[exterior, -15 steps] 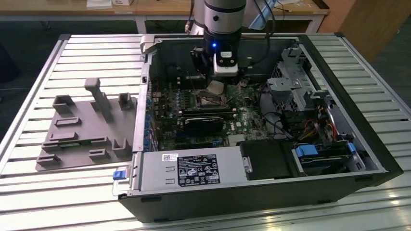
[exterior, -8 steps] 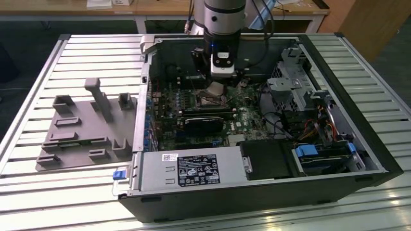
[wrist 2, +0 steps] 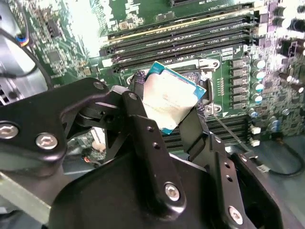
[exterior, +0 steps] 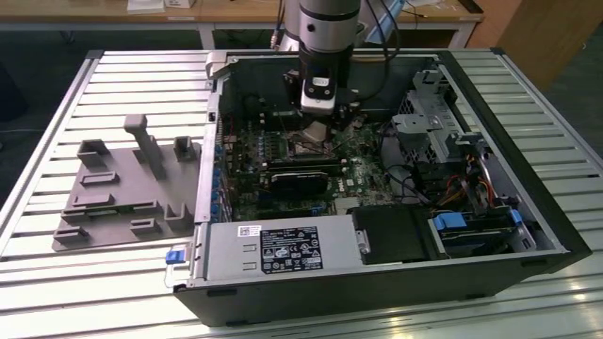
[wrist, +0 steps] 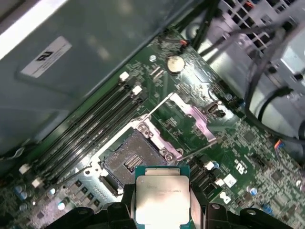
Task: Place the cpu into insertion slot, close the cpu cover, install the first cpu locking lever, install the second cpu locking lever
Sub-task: 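Place the cpu into insertion slot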
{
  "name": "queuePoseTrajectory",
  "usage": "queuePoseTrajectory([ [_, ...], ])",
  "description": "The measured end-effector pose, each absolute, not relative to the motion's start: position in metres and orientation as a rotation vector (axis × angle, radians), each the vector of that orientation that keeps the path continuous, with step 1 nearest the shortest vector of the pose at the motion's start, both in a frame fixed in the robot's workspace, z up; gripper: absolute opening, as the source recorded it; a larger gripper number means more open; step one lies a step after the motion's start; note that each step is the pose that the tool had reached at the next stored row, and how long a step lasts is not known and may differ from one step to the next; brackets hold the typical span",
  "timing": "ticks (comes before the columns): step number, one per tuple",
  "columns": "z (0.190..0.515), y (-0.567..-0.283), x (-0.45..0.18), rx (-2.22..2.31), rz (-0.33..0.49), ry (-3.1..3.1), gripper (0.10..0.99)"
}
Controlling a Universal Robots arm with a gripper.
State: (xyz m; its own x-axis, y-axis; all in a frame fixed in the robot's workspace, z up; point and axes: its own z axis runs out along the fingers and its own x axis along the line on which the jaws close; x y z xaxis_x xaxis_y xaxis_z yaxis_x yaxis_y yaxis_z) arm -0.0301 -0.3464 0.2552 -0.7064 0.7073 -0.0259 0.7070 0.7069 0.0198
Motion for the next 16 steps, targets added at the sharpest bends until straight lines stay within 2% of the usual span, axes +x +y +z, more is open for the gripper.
queuePoseTrajectory([
  [16, 0.2508, -0.3464, -0.0301, 1.523, -0.010, 2.705, 0.537],
])
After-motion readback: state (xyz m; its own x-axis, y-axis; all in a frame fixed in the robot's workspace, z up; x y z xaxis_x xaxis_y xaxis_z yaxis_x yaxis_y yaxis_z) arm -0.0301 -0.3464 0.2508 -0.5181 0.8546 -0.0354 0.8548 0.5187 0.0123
